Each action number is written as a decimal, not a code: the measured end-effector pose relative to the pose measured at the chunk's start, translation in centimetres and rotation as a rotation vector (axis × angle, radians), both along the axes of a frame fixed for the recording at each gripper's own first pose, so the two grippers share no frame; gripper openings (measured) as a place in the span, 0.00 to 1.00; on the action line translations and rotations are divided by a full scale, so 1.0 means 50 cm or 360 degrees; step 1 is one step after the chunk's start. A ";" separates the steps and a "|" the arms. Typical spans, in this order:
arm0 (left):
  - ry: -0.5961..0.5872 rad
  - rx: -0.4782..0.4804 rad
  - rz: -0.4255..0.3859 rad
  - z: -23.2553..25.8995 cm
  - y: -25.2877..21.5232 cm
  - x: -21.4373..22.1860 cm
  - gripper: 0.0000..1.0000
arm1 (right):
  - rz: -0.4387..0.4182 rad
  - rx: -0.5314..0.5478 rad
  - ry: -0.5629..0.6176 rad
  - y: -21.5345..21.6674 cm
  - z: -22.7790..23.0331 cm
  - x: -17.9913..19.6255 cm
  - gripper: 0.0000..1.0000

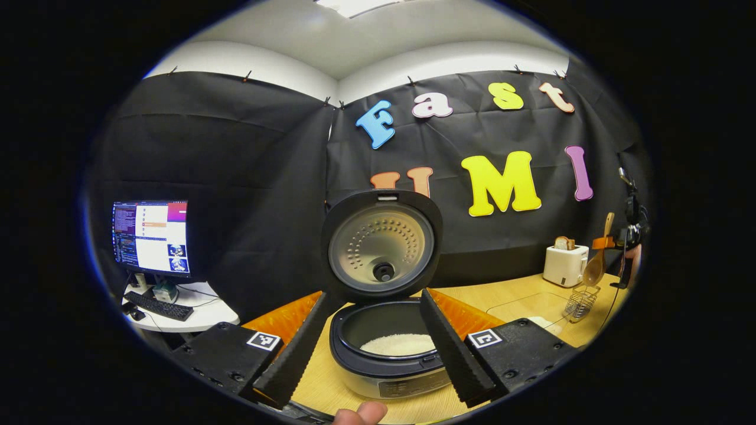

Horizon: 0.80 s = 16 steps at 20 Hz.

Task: Close the left gripper, press the button to open the rice cooker; take a wooden spoon from the chopstick holder with the right hand, scoop a spoonful of rice and pour it into the rice cooker, then put the wooden spoon back into the chopstick holder.

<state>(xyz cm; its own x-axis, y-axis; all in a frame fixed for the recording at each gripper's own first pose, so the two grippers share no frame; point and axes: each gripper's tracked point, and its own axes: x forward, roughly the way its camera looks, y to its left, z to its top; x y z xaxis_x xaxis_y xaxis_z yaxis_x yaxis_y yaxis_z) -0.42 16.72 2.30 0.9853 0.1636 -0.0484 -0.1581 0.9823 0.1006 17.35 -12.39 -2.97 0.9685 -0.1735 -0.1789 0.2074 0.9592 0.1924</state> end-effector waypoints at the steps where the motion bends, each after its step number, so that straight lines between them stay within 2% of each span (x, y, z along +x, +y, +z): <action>1: -0.0002 -0.0002 0.0001 0.001 0.001 0.000 0.99 | 0.0001 -0.0003 0.0009 0.004 -0.015 0.001 0.01; 10: 0.0002 -0.0007 -0.0012 0.001 -0.004 -0.001 0.99 | -0.0041 0.0042 0.0039 0.010 -0.110 -0.003 0.01; 16: -0.0021 0.0000 -0.0033 0.014 -0.013 -0.007 0.99 | 0.0005 0.0040 0.0097 0.038 -0.154 -0.014 0.03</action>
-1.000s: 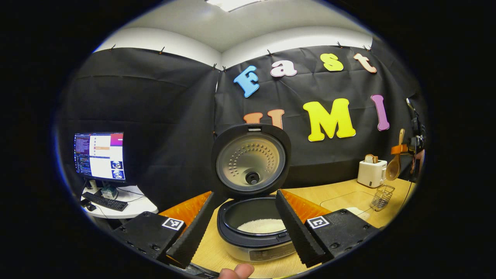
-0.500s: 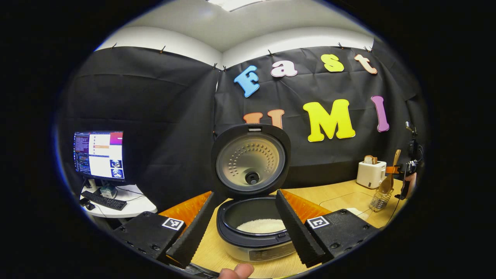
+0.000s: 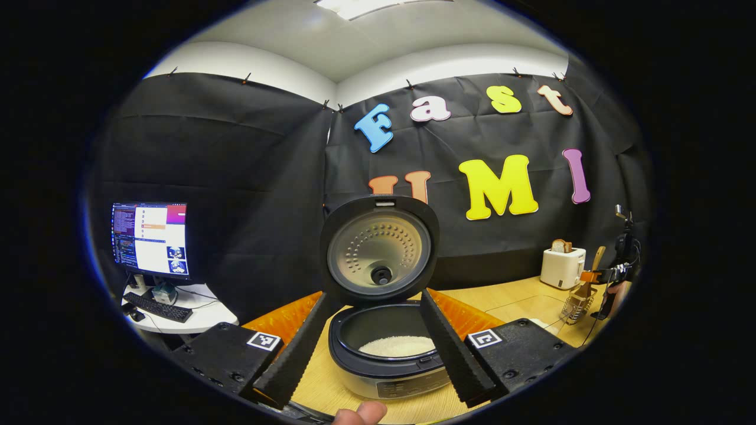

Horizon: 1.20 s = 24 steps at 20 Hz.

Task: Close the left gripper, press the button to open the rice cooker; take a wooden spoon from the chopstick holder with the right hand, scoop a spoonful of rice and pour it into the rice cooker, then put the wooden spoon back into the chopstick holder.

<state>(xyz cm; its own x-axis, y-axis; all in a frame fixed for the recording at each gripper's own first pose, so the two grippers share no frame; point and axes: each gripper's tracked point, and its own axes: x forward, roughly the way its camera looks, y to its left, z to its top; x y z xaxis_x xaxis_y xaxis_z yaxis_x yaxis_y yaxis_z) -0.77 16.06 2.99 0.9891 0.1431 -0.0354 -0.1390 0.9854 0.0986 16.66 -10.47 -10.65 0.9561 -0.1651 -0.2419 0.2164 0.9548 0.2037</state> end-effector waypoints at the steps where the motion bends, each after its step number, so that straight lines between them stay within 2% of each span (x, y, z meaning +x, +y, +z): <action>1: 0.0004 0.0004 -0.0001 -0.002 -0.001 0.000 0.99 | 0.0000 -0.0008 0.0005 0.002 -0.003 -0.002 0.03; 7: -0.0007 -0.0003 -0.0008 0.002 -0.006 0.000 0.99 | 0.0018 0.0016 -0.0019 0.001 0.000 -0.012 0.07; 9: -0.0017 -0.0014 -0.0005 0.007 -0.007 0.001 0.99 | 0.0022 -0.0003 -0.0048 -0.005 0.015 -0.012 0.14; 13: -0.0015 -0.0019 -0.0014 0.006 -0.012 0.001 0.99 | 0.0007 -0.0023 -0.0044 -0.011 0.013 -0.016 0.41; 15: -0.0013 -0.0011 -0.0023 0.006 -0.019 0.001 0.99 | -0.0019 -0.0058 -0.0050 -0.021 0.016 -0.023 0.72; 16: -0.0014 -0.0006 -0.0028 0.008 -0.023 0.001 0.99 | -0.0020 -0.0077 -0.0046 -0.020 0.013 -0.027 0.81; 17: -0.0015 -0.0003 -0.0032 0.008 -0.025 0.001 0.99 | -0.0017 -0.0099 -0.0043 -0.021 0.011 -0.032 0.84; 19: -0.0012 -0.0003 -0.0039 0.006 -0.030 0.001 0.99 | -0.0016 -0.0147 -0.0045 -0.025 0.012 -0.039 0.82; 20: -0.0011 0.0001 -0.0039 0.006 -0.029 0.001 0.99 | -0.0019 -0.0173 -0.0053 -0.026 0.018 -0.044 0.88; 24: -0.0001 -0.0039 -0.0052 0.003 -0.041 0.005 0.99 | -0.0032 -0.0196 -0.0077 -0.028 0.029 -0.072 0.93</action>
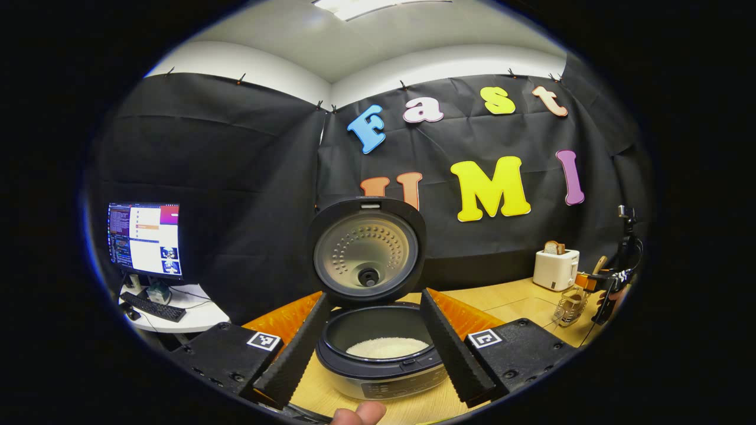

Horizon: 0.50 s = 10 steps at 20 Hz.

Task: Close the left gripper, press the button to open the rice cooker; take a wooden spoon from the chopstick holder with the right hand, scoop a spoonful of rice and pour it into the rice cooker, then put the wooden spoon back into the chopstick holder.

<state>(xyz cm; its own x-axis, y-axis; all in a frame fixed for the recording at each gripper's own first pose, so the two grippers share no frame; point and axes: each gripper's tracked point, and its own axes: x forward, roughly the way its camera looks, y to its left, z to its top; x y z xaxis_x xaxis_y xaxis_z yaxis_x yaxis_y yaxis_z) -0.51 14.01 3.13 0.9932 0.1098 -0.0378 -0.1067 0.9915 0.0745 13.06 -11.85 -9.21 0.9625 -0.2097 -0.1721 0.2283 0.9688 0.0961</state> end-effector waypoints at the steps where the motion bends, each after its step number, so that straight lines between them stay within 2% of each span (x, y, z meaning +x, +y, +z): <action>1: 0.0003 -0.0024 -0.0013 0.000 -0.007 0.001 0.99 | 0.0000 0.0009 0.0010 -0.001 -0.003 -0.007 0.93; 7: -0.0041 0.0016 -0.0023 0.020 -0.029 -0.007 0.99 | -0.0040 0.0057 0.0112 -0.028 -0.034 -0.073 0.96; 8: -0.0048 0.0016 -0.0031 0.024 -0.037 -0.007 0.99 | -0.0036 0.0067 0.0127 -0.026 -0.038 -0.091 0.91; 9: -0.0051 0.0010 -0.0040 0.027 -0.046 -0.009 0.99 | -0.0026 0.0069 0.0124 -0.023 -0.035 -0.109 0.96; 10: -0.0059 0.0003 -0.0049 0.030 -0.053 -0.010 0.99 | -0.0018 0.0061 0.0117 -0.022 -0.028 -0.126 0.91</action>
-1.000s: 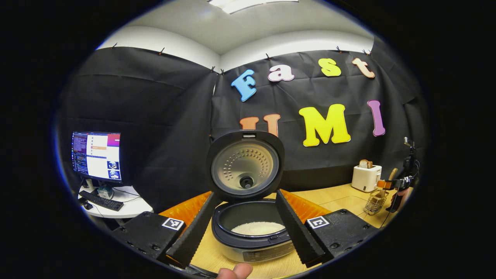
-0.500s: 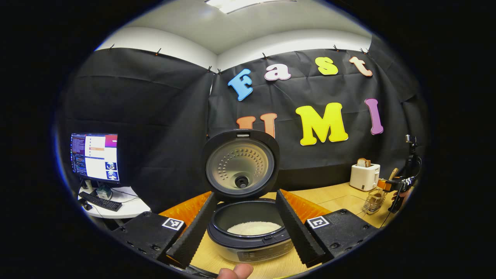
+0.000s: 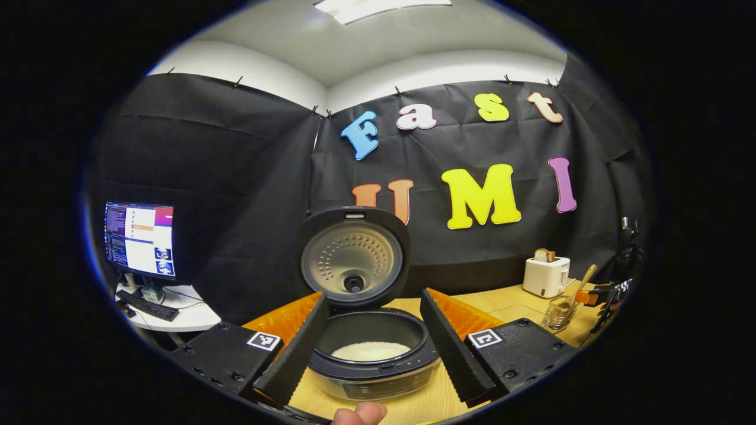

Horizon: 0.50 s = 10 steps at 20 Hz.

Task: Close the left gripper, press the button to open the rice cooker; take a wooden spoon from the chopstick holder with the right hand, scoop a spoonful of rice and pour it into the rice cooker, then put the wooden spoon back into the chopstick holder.

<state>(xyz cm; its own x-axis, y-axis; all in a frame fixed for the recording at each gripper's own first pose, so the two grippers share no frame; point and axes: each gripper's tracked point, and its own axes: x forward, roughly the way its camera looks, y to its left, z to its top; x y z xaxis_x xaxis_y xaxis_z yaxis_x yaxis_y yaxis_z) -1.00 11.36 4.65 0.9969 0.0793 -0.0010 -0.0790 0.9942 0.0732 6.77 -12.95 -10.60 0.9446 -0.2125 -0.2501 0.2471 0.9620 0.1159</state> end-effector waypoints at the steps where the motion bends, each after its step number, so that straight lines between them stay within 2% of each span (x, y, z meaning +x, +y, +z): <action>1: -0.0010 0.0009 0.0002 0.006 -0.008 -0.004 0.99 | 0.0012 -0.0014 -0.0013 0.004 0.008 -0.013 0.91; 2: -0.0027 0.0028 0.0010 0.015 -0.013 -0.009 0.99 | 0.0013 -0.0053 -0.0023 0.006 0.016 -0.028 0.95; 3: -0.0041 0.0040 0.0018 0.022 -0.018 -0.012 0.99 | -0.0004 -0.0107 -0.0019 0.000 0.021 -0.041 0.91; 4: -0.0045 0.0040 0.0025 0.025 -0.026 -0.016 0.99 | -0.0018 -0.0160 -0.0017 -0.002 0.026 -0.054 0.95; 5: -0.0042 0.0038 0.0023 0.031 -0.036 -0.018 0.99 | -0.0011 -0.0197 -0.0027 0.001 0.034 -0.066 0.95; 10: -0.0062 0.0099 0.0068 0.089 -0.044 -0.005 0.99 | 0.0127 -0.0235 -0.0140 0.055 0.069 -0.121 0.96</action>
<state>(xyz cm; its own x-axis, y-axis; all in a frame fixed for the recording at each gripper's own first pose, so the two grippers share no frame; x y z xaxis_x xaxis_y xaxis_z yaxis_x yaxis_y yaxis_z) -1.25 9.18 9.08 0.9918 0.1204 0.0438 -0.1252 0.9834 0.1311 0.73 -10.20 -7.15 0.9767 -0.1643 -0.1377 0.1644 0.9863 -0.0102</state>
